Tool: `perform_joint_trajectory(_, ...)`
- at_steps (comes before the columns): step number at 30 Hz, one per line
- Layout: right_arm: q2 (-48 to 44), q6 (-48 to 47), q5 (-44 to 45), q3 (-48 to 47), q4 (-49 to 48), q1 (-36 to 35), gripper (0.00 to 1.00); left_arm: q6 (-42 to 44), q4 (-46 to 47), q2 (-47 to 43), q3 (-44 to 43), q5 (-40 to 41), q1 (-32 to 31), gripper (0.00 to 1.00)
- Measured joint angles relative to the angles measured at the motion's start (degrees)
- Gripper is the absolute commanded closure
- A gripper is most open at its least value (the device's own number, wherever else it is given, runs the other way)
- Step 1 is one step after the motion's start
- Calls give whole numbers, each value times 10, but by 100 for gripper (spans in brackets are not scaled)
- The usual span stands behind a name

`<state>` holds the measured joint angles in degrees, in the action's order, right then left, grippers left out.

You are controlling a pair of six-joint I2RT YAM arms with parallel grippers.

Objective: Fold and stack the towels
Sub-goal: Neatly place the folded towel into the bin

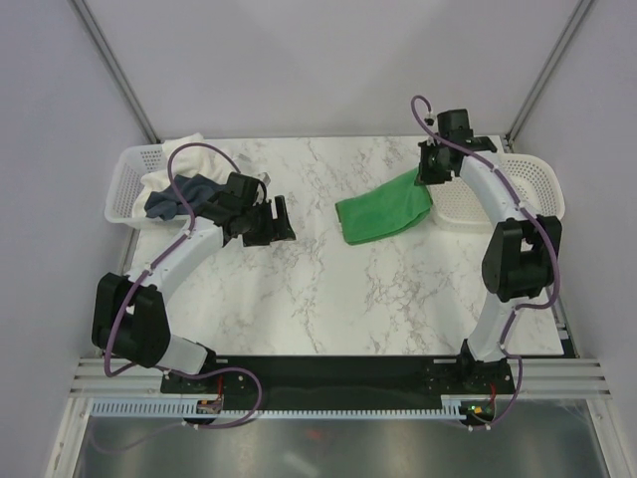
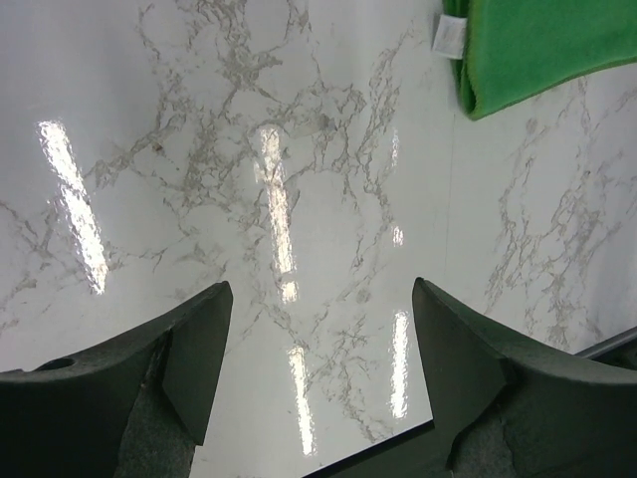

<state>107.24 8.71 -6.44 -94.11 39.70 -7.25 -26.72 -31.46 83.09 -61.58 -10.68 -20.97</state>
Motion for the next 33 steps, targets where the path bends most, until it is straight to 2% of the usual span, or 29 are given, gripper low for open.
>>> perform_joint_trajectory(5,23,-11,18,-81,57,28,100,6,-1,0,0,-1,0,19)
perform_joint_trajectory(12,36,-28,51,-125,106,73,100,11,-1,0,0,-5,0,19)
perform_joint_trajectory(25,106,-57,80,-261,152,150,100,15,-1,0,0,-20,0,19)
perform_joint_trajectory(33,166,-62,63,-244,132,168,100,17,-2,5,0,-30,0,19)
